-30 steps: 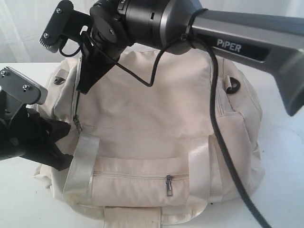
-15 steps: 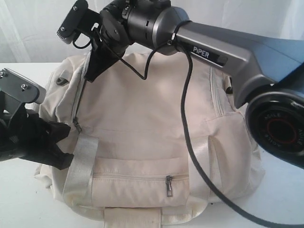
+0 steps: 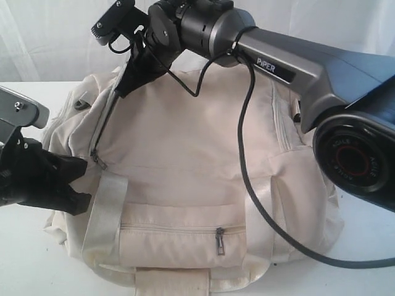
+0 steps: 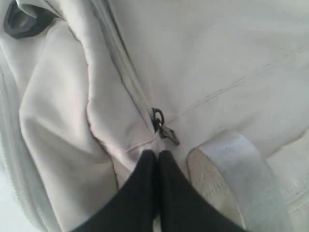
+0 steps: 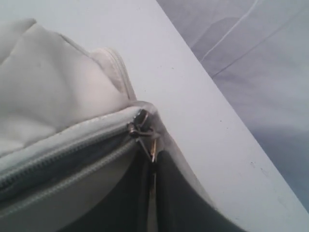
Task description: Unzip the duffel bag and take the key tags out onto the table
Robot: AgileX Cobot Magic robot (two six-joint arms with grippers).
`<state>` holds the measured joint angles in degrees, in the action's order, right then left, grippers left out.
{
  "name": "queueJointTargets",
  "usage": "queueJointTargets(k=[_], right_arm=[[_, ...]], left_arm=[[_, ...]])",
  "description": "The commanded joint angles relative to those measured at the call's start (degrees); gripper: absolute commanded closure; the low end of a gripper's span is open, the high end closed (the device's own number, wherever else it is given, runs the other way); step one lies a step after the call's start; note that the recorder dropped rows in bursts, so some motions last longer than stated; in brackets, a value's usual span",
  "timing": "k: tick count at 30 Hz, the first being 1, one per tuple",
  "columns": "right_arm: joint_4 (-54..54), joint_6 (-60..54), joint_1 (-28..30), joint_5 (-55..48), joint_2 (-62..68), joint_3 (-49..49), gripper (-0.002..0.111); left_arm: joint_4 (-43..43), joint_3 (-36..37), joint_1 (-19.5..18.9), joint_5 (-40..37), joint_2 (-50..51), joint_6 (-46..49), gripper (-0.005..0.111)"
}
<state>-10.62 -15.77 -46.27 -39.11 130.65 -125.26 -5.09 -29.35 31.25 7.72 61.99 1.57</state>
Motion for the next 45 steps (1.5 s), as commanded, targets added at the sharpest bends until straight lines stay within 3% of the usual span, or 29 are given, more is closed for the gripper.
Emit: queueJointTargets(k=[1, 18, 23, 26, 30, 32, 34, 39, 43, 45], right_arm=[[-0.1, 0.6, 2.3, 0.3, -1.3, -0.9, 0.108], [5.9, -1.4, 2.3, -9.0, -3.8, -0.9, 0.108], [12.7, -6.2, 2.3, -10.4, -3.8, -0.9, 0.108], [16.6, -8.1, 2.3, -10.8, -3.8, -0.9, 0.108], [16.6, -8.1, 2.3, -10.8, -3.8, -0.9, 0.108], [16.6, -8.1, 2.3, -11.2, -3.9, -0.9, 0.108], [16.6, -8.2, 2.3, -12.4, -3.9, -0.9, 0.108], [19.4, -13.6, 2.3, -17.0, -4.5, -0.9, 0.108], [23.6, -17.8, 2.3, -19.1, -5.9, -0.9, 0.108], [23.9, -18.1, 2.3, -19.1, -6.5, -0.9, 0.108]], left_arm=[[-0.9, 0.6, 0.3, -10.8, -4.1, -0.7, 0.107], [-0.9, 6.6, 0.2, -17.5, -17.4, -3.2, 0.107], [-0.4, 6.6, 0.2, -14.5, -18.1, -3.1, 0.107], [-0.4, 5.8, 0.2, -14.0, -17.7, -3.1, 0.092], [-0.6, 2.2, 0.2, -17.7, -17.7, -3.1, 0.044], [-0.6, -0.6, 0.2, -18.2, -18.0, -3.1, 0.031], [-0.4, -4.2, 0.2, -18.5, -18.0, -3.0, 0.032], [2.0, -11.5, 0.2, -18.1, -13.2, 0.2, 0.048], [3.0, -14.5, 0.2, -15.2, -3.7, 2.6, 0.045], [3.0, -14.8, 0.2, -10.2, 1.5, 5.9, 0.042]])
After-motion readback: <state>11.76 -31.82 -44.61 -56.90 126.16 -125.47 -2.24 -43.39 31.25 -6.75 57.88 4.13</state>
